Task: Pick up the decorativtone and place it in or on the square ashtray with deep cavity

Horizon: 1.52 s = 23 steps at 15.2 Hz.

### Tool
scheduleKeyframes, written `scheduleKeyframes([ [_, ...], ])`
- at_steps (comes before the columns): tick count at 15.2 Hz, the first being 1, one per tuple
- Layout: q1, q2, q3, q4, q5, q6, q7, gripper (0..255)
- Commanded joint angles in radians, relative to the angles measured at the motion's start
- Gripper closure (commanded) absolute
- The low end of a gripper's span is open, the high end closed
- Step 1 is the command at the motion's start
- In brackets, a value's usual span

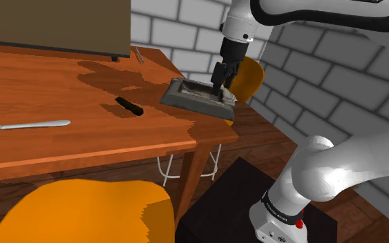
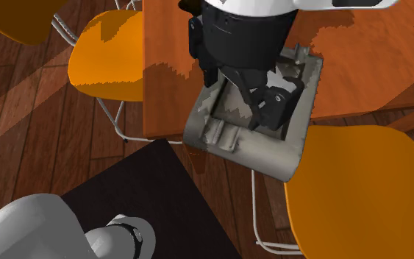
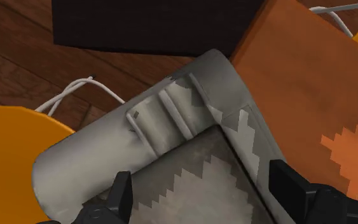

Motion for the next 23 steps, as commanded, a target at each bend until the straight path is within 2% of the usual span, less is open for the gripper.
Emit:
scheduleKeyframes([
  [1,0.012,0.051,0.045,0.040,0.003,0.008,0.042,0],
  [6,0.035,0.192,0.157,0.163,-0.008,0.013,0.151,0],
  [11,0.054,0.356,0.265,0.314,-0.053,-0.001,0.268,0],
  [16,0.086,0.549,0.365,0.500,-0.139,-0.044,0.395,0],
  [21,0.150,0.760,0.436,0.713,-0.255,-0.121,0.511,0],
  [23,0.147,0.749,0.431,0.676,-0.251,-0.091,0.509,0],
])
